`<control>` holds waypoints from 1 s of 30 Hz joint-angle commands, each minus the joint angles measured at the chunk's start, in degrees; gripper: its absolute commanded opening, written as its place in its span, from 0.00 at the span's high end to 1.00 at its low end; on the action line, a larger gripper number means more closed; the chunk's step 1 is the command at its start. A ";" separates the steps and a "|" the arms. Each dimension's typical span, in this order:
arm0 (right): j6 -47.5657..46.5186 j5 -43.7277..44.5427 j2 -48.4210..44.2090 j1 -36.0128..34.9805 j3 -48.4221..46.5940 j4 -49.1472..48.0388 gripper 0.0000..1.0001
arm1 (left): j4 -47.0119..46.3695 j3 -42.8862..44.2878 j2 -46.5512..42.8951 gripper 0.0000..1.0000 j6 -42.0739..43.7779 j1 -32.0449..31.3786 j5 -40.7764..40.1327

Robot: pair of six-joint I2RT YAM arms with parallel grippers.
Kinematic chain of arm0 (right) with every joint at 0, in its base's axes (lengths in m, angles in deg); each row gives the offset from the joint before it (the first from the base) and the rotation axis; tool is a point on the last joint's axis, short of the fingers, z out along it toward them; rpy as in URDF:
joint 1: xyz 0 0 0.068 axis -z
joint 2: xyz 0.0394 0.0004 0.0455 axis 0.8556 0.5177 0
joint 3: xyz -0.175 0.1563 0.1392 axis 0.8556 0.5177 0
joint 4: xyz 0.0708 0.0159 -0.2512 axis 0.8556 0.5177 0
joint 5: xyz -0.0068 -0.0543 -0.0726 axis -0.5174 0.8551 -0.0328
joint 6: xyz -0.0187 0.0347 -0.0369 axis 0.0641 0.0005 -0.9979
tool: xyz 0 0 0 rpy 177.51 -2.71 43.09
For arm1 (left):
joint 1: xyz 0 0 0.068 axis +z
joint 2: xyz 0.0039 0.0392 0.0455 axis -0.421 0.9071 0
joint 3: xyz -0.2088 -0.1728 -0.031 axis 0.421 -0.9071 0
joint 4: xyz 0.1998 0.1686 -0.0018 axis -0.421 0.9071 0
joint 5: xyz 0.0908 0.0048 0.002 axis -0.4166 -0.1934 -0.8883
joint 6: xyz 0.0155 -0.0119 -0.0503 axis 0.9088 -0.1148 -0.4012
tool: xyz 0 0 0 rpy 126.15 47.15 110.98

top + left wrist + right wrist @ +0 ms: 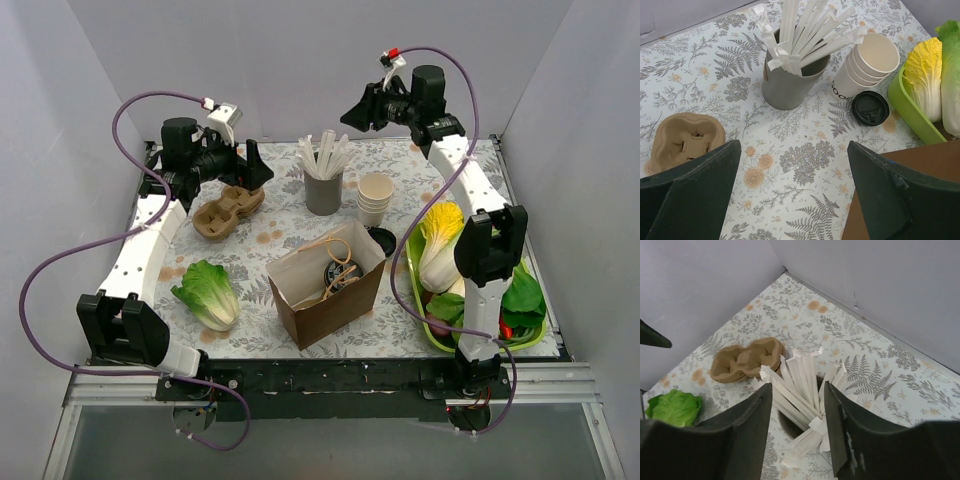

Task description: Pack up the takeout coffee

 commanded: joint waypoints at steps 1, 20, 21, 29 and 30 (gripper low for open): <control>-1.08 4.63 2.70 -0.14 -0.84 1.87 0.43 | -0.19 1.95 0.34 0.11 -0.22 0.30 1.37; -0.29 5.16 7.01 -0.32 0.21 3.45 0.53 | 0.16 3.00 2.54 0.11 -0.40 0.30 1.37; -0.29 5.25 7.01 -0.32 0.39 3.54 0.54 | 0.25 3.09 2.62 0.11 -0.40 0.30 1.37; -0.29 5.43 6.93 -0.58 0.74 4.16 0.64 | 0.07 2.74 2.45 0.11 -0.40 0.39 1.37; -0.29 5.26 6.92 -0.58 0.83 4.24 0.65 | 0.07 2.56 2.28 0.11 -0.40 0.39 1.28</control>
